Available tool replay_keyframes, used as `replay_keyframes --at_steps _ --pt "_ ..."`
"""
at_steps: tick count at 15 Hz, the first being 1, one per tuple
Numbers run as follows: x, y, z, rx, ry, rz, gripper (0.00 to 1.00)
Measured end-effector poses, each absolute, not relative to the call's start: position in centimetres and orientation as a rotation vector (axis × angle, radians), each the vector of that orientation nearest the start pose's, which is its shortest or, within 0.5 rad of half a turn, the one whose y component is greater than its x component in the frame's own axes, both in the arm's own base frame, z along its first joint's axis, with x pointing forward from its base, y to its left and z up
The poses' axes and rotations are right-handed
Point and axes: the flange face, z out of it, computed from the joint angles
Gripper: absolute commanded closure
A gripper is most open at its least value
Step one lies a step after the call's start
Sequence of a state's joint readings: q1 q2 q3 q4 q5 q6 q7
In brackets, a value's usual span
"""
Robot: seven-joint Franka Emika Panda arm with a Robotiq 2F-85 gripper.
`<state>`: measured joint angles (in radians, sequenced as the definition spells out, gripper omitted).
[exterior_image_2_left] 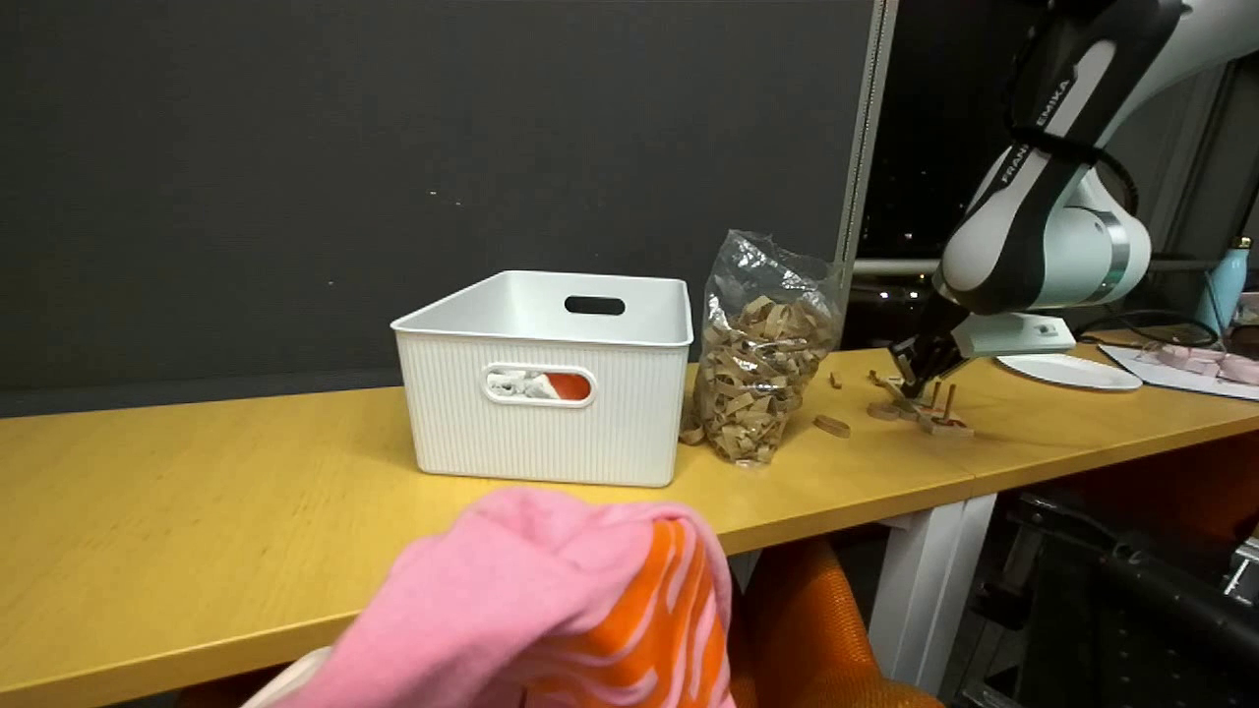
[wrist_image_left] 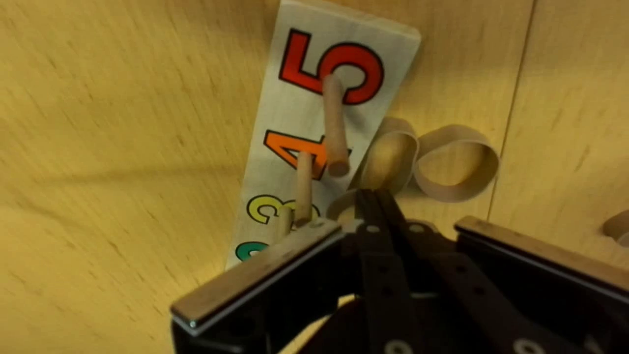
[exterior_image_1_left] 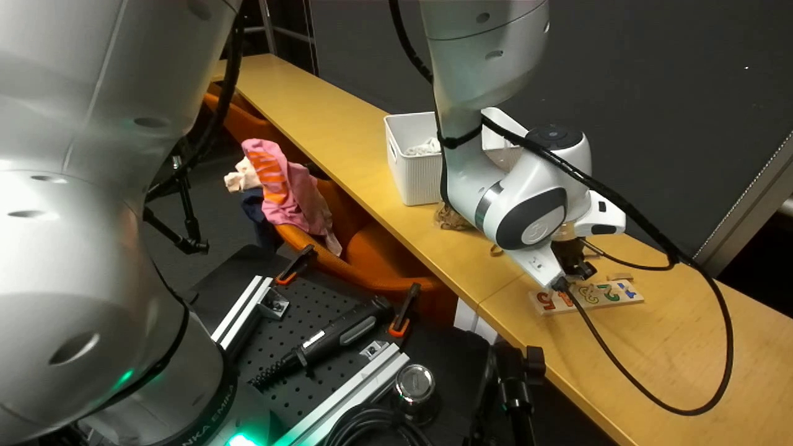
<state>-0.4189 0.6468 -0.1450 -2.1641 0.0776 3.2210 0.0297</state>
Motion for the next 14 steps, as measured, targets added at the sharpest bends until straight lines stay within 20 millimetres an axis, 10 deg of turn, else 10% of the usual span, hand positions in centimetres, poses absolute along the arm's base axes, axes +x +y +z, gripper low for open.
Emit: replay_keyframes --at_steps 14 --pt "50.8 -29.0 14.7 -3.078 0.925 -0.663 1.00"
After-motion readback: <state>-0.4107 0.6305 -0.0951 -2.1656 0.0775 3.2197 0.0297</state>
